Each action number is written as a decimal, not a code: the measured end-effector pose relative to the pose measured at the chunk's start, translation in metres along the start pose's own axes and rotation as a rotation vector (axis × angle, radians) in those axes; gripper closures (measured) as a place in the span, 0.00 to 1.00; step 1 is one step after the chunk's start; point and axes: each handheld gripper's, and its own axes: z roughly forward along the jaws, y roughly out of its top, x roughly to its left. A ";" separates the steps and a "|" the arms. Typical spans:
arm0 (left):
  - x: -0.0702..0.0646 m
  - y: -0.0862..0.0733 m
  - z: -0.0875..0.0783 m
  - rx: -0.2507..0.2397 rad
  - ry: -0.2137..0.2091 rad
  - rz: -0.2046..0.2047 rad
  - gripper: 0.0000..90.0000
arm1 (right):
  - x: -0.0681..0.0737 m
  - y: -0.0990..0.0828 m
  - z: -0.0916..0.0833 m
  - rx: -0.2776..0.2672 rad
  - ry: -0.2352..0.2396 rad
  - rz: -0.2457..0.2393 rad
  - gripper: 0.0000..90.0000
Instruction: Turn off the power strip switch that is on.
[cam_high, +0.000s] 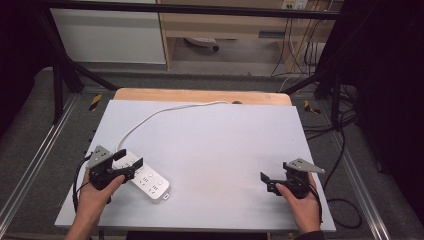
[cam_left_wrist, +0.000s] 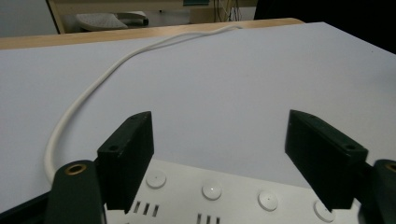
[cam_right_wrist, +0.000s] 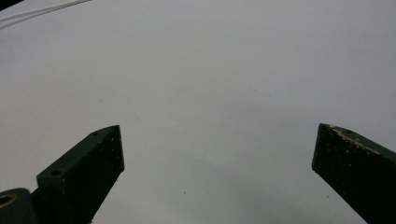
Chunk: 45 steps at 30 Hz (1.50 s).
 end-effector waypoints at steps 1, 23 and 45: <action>0.000 0.000 0.000 0.001 -0.004 0.001 0.28 | 0.000 0.000 0.000 0.000 0.000 0.000 0.04; 0.004 -0.008 0.002 0.044 -0.025 0.005 0.77 | -0.001 -0.001 0.001 0.007 -0.007 0.007 0.03; 0.008 -0.014 0.011 0.105 -0.016 0.009 0.90 | 0.000 -0.001 0.002 0.010 -0.003 0.000 0.03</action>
